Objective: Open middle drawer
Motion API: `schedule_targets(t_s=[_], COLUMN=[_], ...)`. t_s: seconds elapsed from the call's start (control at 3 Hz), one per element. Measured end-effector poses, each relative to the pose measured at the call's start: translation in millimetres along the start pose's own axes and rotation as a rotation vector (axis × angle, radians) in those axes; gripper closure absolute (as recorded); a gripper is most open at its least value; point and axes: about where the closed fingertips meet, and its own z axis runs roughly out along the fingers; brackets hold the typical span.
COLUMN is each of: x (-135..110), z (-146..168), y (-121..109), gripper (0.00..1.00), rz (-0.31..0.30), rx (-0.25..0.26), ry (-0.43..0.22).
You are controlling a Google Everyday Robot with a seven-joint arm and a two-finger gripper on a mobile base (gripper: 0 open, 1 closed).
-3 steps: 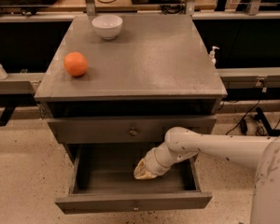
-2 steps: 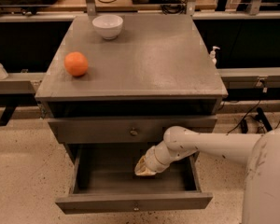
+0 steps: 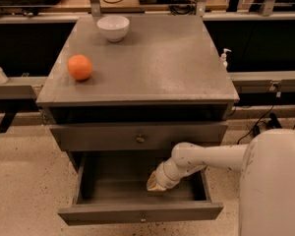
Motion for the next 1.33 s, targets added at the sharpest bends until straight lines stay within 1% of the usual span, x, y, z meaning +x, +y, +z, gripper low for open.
schedule_targets(t_s=[0.33,0.67,1.0,1.33], x=[20,25,8,-15], z=[16,21,7,-13], y=[14,20,44,73], gripper=[1.00,1.00,1.00,1.00], rz=[-0.008,-0.006,-0.050,-0.119], rx=[-0.012,-0.042,-0.100,-0.184], ry=[0.022,0.003,-0.056,-0.109])
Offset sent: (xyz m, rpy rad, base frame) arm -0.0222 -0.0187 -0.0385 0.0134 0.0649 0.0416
